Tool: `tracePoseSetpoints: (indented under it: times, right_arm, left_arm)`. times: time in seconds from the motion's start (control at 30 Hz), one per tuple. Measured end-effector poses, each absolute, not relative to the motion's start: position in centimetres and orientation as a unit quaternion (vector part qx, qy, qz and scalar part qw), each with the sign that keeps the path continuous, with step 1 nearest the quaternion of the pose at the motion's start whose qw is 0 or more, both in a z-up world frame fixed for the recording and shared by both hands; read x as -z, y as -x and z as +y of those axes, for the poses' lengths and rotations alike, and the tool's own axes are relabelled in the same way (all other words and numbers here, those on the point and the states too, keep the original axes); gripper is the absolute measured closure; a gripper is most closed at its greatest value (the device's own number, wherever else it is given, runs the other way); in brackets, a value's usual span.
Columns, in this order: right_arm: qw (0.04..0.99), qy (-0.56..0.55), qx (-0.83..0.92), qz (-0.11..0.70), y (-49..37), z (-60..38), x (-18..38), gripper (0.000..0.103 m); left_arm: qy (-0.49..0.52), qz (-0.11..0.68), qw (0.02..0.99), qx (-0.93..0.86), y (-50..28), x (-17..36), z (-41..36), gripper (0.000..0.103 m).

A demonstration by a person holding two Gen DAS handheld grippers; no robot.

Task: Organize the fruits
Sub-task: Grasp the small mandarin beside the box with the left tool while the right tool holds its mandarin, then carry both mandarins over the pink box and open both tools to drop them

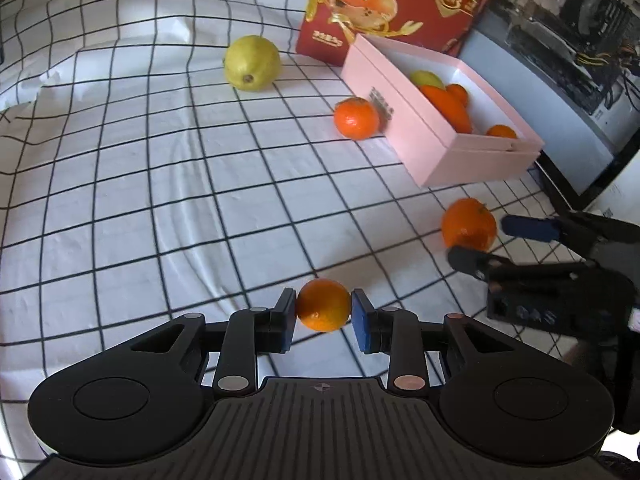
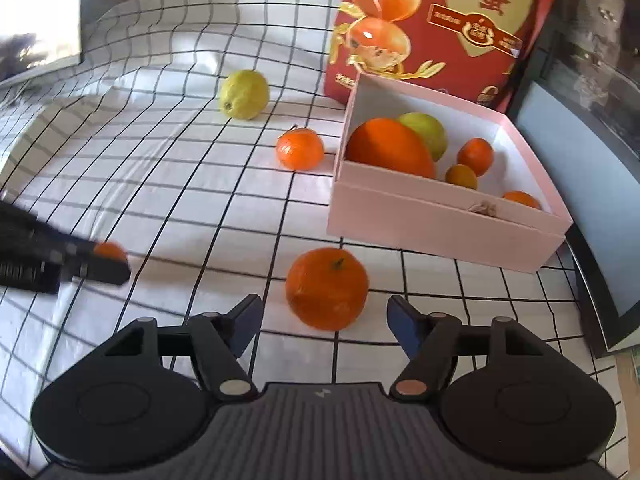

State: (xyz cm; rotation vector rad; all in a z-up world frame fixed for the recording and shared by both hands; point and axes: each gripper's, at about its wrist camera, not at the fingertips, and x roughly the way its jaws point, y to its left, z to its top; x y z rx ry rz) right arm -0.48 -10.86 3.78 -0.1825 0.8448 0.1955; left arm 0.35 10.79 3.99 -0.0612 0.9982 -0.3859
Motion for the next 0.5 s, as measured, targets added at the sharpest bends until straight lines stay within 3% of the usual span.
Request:
tracePoseSetpoints:
  times: [0.3,0.5]
  right_arm:
    - [0.896,0.035,-0.077,0.437,-2.2,-11.2,-2.5,0.034]
    - [0.891,0.043,-0.106,0.440,-1.8,-11.2,-2.5,0.046]
  left_arm:
    - [0.018,0.476,0.855,0.206,0.2,-4.7,9.1,0.069]
    - [0.007,0.482,0.848,0.219,0.3,-4.5,7.7,0.069]
